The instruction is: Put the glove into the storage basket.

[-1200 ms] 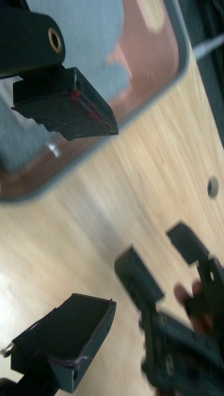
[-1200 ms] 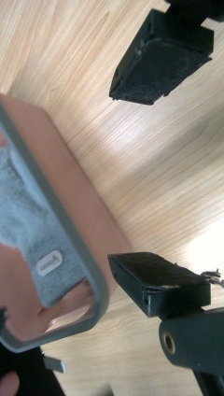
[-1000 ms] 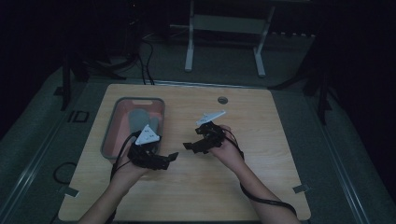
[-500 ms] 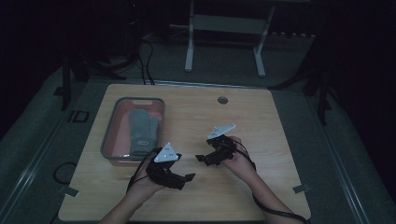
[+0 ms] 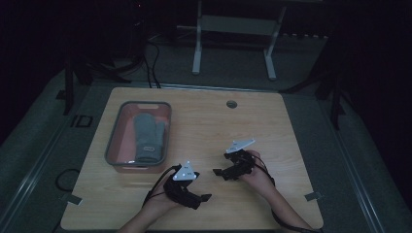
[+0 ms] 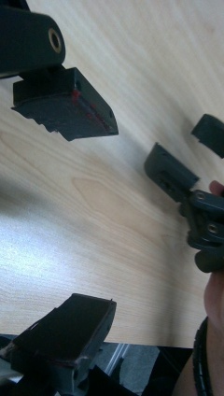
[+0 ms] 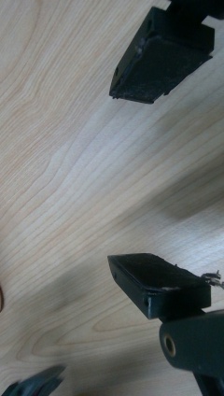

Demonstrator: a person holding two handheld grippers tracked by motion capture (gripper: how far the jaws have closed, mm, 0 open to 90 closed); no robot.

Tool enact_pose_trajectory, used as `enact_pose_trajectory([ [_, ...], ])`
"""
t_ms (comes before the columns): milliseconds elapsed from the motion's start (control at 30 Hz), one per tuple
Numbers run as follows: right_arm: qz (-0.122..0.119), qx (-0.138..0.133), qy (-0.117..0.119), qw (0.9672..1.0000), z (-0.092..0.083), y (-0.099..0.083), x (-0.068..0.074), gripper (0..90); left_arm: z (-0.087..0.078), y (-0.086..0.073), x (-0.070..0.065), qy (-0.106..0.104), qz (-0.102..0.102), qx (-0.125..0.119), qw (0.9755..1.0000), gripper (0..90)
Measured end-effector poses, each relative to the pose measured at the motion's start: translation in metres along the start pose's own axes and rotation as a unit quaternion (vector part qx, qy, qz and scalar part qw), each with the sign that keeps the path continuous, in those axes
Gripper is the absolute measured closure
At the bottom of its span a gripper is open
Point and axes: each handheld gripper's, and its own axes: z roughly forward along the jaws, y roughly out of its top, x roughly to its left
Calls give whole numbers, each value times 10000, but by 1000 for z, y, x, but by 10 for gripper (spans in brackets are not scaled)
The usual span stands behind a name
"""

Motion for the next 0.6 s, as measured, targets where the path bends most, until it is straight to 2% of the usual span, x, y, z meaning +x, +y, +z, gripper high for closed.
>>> enact_pose_trajectory([
  [167, -6, -23, -80, 10000, -4, -11, -2, 150, 9, -6, -3, -14, 16, 89, 10000, 146],
  [300, -14, 121, -92, 9999, -5, -20, -3, 146, 11, -9, -4, 49, 34, 67, 10000, 147],
  [600, 120, -21, -84, 9999, -11, -26, -6, 147, 12, -13, -2, 10, -30, 98, 9999, 147],
])
